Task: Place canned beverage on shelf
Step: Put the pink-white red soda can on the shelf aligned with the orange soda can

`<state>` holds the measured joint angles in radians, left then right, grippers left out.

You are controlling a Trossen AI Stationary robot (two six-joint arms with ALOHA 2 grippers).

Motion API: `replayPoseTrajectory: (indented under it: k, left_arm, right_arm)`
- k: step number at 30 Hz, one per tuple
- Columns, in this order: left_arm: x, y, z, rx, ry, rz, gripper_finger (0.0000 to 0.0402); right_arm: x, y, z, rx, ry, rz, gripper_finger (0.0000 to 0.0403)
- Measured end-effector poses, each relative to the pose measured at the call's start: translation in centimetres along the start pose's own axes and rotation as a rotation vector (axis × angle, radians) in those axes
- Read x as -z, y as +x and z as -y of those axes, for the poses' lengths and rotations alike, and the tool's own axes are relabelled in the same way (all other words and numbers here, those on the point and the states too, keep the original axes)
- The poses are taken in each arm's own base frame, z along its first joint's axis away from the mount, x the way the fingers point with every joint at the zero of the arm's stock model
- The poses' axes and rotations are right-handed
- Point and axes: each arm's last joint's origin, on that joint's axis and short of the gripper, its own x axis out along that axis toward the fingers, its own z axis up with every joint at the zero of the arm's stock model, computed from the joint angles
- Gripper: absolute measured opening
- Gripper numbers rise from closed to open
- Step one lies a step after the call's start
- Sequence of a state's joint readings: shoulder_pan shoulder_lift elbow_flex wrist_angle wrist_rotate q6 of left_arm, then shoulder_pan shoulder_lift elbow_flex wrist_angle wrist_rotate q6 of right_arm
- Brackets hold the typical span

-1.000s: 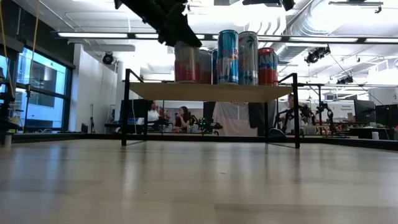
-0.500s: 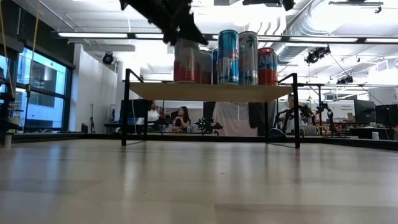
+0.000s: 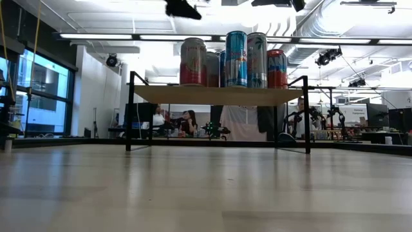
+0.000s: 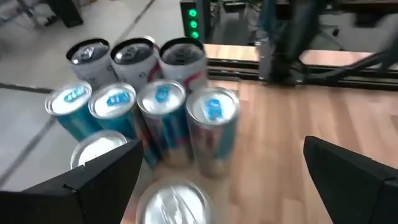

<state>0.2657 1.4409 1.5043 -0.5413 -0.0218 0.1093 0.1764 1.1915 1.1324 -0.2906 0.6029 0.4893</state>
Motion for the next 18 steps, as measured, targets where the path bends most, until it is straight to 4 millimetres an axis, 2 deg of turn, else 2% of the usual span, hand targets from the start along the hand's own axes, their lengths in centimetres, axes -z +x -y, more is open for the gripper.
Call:
replayPoseTrajectory:
  k: [5,9,13,18]
  left_arm:
    - [0.8,-3.6,1.0,0.031,-0.008,-0.056,0.04]
    - [3.7,-5.6,1.6,0.007,-0.078,-0.006,0.04]
    - [8.3,-5.8,2.0,-0.007,-0.228,0.089,0.0399]
    - [12.5,-4.1,2.4,-0.029,-0.307,0.112,0.0381]
  right_arm:
    - [0.2,0.0,0.1,0.007,-0.01,-0.014,0.0266]
    - [0.2,0.0,0.1,0.009,-0.013,-0.017,0.0266]
    - [0.2,0.0,0.1,0.011,-0.016,-0.021,0.0266]
    - [0.2,0.0,0.1,0.011,-0.017,-0.021,0.0266]
